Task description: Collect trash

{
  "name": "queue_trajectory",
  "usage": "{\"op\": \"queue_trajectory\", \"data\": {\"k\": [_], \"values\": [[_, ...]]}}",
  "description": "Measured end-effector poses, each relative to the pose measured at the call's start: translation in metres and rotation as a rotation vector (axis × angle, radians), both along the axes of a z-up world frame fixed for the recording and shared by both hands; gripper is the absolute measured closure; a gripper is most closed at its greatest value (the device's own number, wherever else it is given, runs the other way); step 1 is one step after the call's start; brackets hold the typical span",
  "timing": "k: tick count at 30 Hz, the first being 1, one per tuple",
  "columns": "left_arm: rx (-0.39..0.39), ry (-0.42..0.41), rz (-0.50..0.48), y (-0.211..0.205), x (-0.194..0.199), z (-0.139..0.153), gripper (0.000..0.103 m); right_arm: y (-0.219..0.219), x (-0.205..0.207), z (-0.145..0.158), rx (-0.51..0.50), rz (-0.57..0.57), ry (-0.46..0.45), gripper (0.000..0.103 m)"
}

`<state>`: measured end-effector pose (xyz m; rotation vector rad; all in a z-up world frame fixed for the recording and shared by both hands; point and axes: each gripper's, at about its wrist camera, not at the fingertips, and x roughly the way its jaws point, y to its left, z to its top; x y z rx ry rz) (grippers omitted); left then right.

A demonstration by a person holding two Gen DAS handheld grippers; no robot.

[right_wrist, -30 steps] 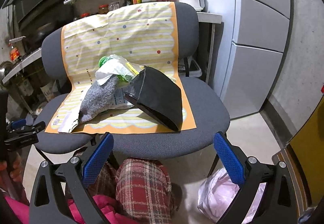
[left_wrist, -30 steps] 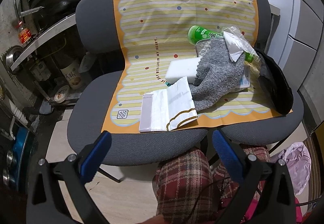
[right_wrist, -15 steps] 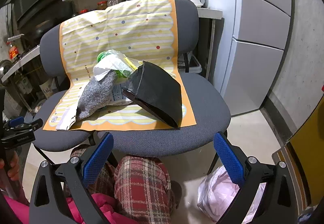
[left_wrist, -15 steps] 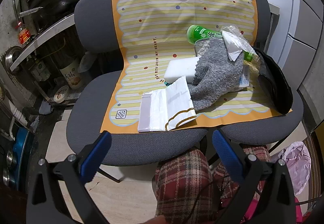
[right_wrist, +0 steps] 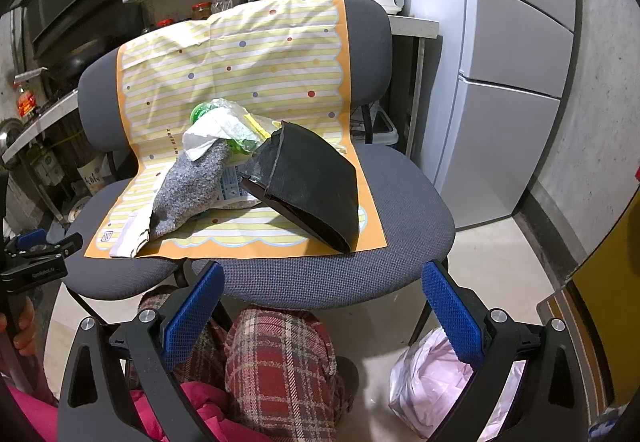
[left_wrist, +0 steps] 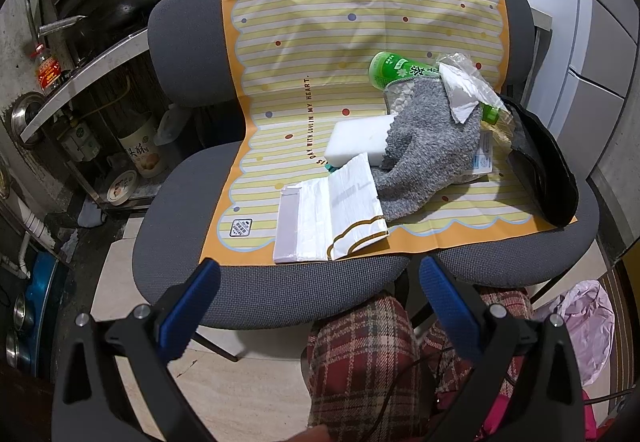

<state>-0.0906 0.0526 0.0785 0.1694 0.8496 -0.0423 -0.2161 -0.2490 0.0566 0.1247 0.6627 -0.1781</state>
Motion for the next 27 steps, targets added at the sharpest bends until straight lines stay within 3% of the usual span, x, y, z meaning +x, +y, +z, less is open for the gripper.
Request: {"op": "queue_trajectory", "data": {"k": [27], "values": [[0.0,0.001,0.001,-0.0005,-0.0001,-0.0001,0.006,-0.0024,0.0003,-0.0011,0.004,-0.001,0.006,0.006]]}}
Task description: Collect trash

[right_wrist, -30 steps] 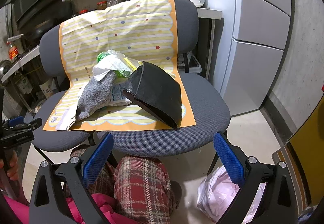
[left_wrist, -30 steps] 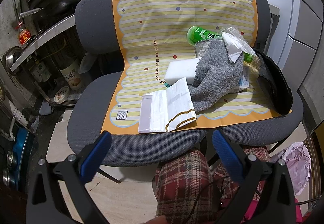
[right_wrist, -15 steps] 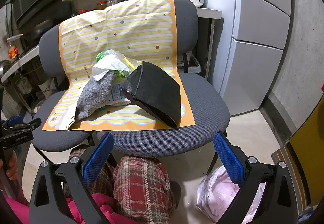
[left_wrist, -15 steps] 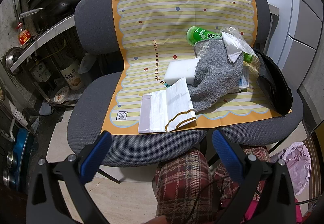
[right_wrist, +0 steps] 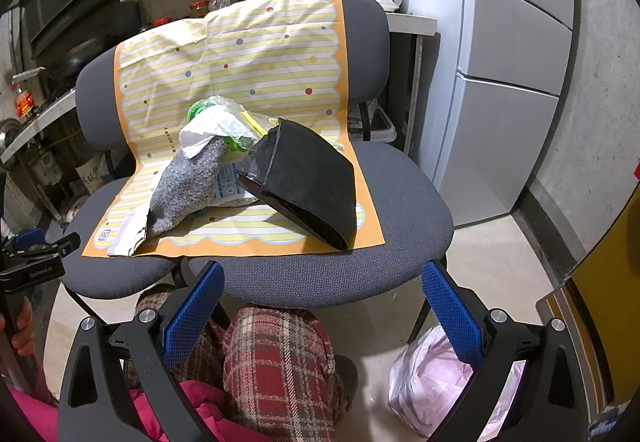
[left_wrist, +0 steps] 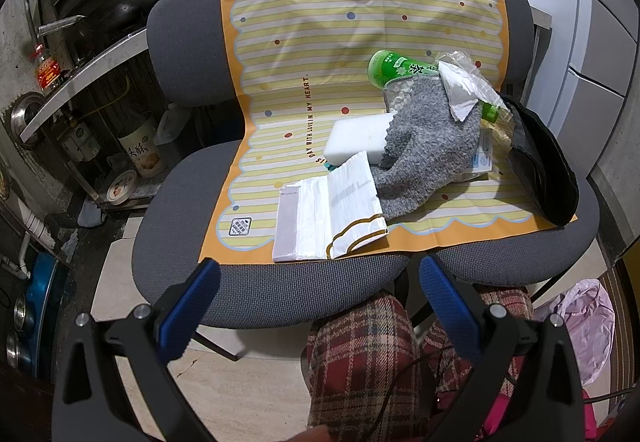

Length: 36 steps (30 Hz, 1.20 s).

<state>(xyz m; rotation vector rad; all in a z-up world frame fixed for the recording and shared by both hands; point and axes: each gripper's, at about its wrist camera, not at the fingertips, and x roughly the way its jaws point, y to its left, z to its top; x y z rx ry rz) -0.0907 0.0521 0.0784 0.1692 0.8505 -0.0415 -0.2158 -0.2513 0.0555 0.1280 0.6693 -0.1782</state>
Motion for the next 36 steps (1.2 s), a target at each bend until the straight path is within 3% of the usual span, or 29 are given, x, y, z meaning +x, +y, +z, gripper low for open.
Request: {"op": "queue_trajectory", "data": {"k": [28,36], "values": [[-0.002,0.006,0.004,0.001,0.0,-0.004,0.006,0.0,0.002,-0.003,0.008,0.003,0.003,0.006],[-0.008,0.049,0.026,0.013,0.018,-0.026,0.006,0.005,0.042,-0.024,0.019,0.094,-0.035,0.006]]}}
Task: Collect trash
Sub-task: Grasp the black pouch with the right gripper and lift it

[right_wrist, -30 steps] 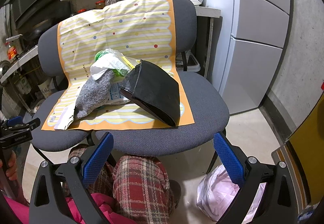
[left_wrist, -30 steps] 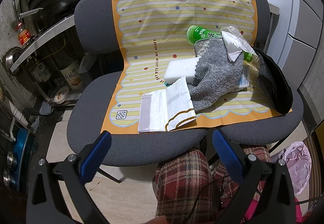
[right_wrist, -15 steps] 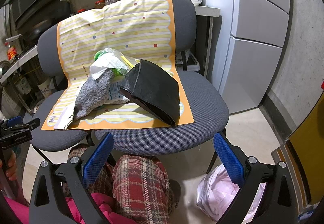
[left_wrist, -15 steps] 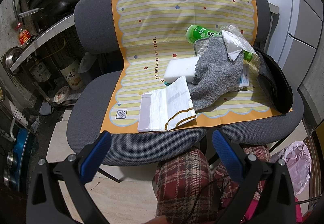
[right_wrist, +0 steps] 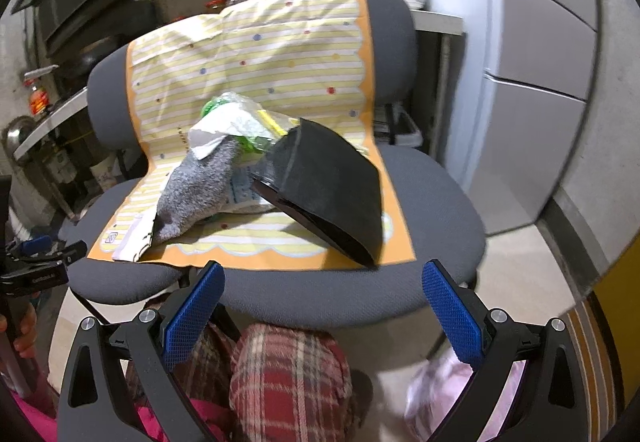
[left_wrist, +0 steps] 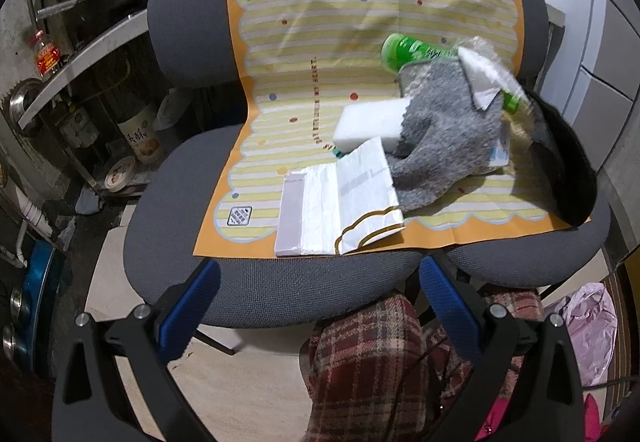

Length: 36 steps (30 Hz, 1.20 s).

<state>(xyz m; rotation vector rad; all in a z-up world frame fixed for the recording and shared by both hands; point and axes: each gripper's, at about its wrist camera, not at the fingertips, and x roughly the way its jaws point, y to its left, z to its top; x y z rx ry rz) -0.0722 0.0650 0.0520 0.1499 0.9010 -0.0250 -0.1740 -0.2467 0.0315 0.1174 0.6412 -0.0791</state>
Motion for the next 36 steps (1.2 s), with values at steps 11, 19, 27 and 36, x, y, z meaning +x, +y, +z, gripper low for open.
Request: {"op": "queue_trajectory", "data": {"k": [11,19,27,36], "values": [[-0.08,0.013,0.084,0.038,0.03,-0.027,0.006,0.019,0.075,-0.031,-0.13,0.072,-0.029,0.006],[-0.087,0.019,0.032,0.021,0.059,-0.042,0.006,0.034,0.113,-0.067,-0.351,0.015,0.012,0.007],[-0.085,0.034,0.036,0.016,0.082,-0.054,0.006,0.041,0.152,-0.093,-0.575,-0.056,0.025,0.007],[-0.084,0.0,0.031,0.021,0.075,-0.046,0.006,0.01,0.127,-0.053,-0.454,-0.088,-0.115,0.062]]}}
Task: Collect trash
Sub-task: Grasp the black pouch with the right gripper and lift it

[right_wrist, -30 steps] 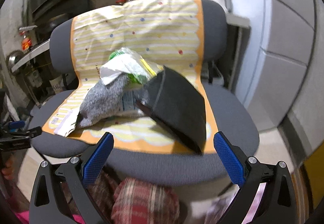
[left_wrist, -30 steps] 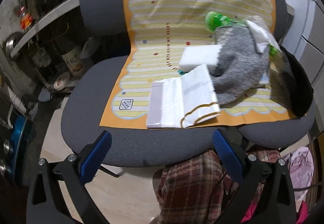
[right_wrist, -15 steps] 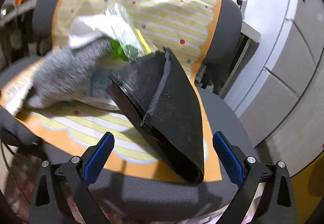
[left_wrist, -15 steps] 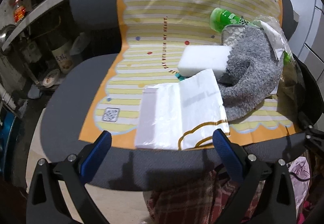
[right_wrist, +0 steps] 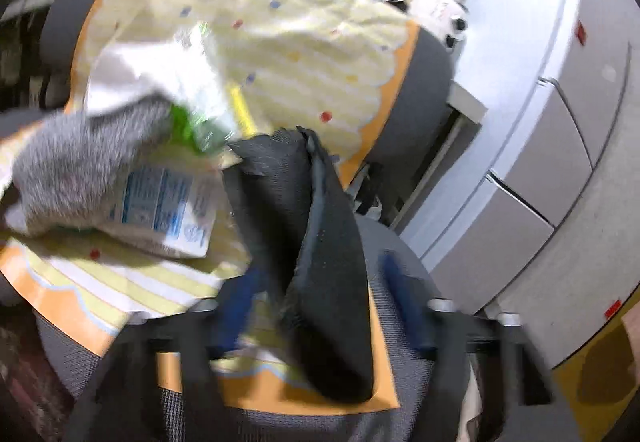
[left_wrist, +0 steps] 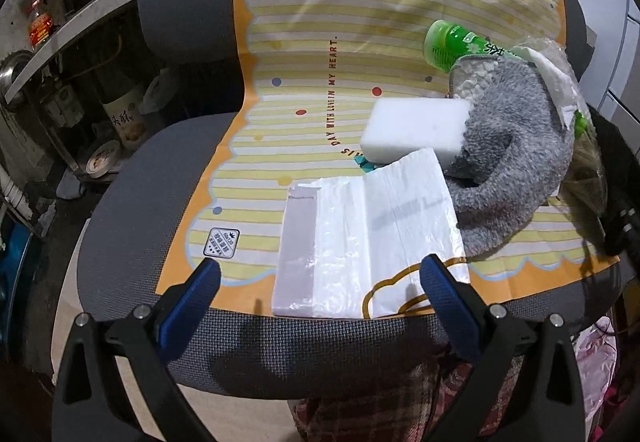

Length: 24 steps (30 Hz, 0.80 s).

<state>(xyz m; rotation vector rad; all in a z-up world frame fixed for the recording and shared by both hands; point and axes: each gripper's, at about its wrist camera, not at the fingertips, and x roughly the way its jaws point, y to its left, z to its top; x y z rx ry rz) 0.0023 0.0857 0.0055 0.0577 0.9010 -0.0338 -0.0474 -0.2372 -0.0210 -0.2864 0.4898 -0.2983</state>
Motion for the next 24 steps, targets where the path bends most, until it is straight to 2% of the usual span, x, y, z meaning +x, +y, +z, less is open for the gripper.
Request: {"op": "queue_trajectory", "data": {"k": [2,3,6,10,12,16,19,22,24], "values": [[0.0,-0.005,-0.01,-0.001,-0.002,0.002,0.006,-0.022,-0.006,0.01,0.098,-0.003,-0.025,0.072],[0.001,-0.01,-0.017,-0.003,-0.005,0.003,0.006,-0.033,-0.009,0.014,0.161,-0.007,-0.034,0.082],[-0.002,-0.028,-0.035,-0.004,-0.011,0.008,0.006,-0.078,-0.021,0.026,0.375,-0.052,-0.089,0.097],[-0.006,-0.06,-0.053,-0.001,-0.02,0.016,0.006,-0.112,-0.058,0.033,0.584,-0.086,-0.164,0.1],[-0.003,-0.074,-0.052,0.002,-0.024,0.019,0.006,-0.114,-0.077,0.042,0.607,-0.108,-0.184,0.099],[-0.027,-0.07,-0.096,0.003,-0.029,0.015,0.007,-0.087,-0.109,0.049,0.557,-0.094,-0.172,0.099],[-0.068,-0.052,-0.17,-0.007,-0.029,0.004,0.007,-0.074,-0.116,0.043,0.552,-0.066,-0.137,0.099],[-0.09,-0.029,-0.194,-0.023,-0.023,-0.005,0.007,-0.068,-0.114,0.034,0.561,-0.06,-0.114,0.099],[-0.069,-0.05,-0.223,-0.04,-0.016,-0.011,0.007,-0.067,-0.11,0.03,0.575,-0.06,-0.1,0.099]]}}
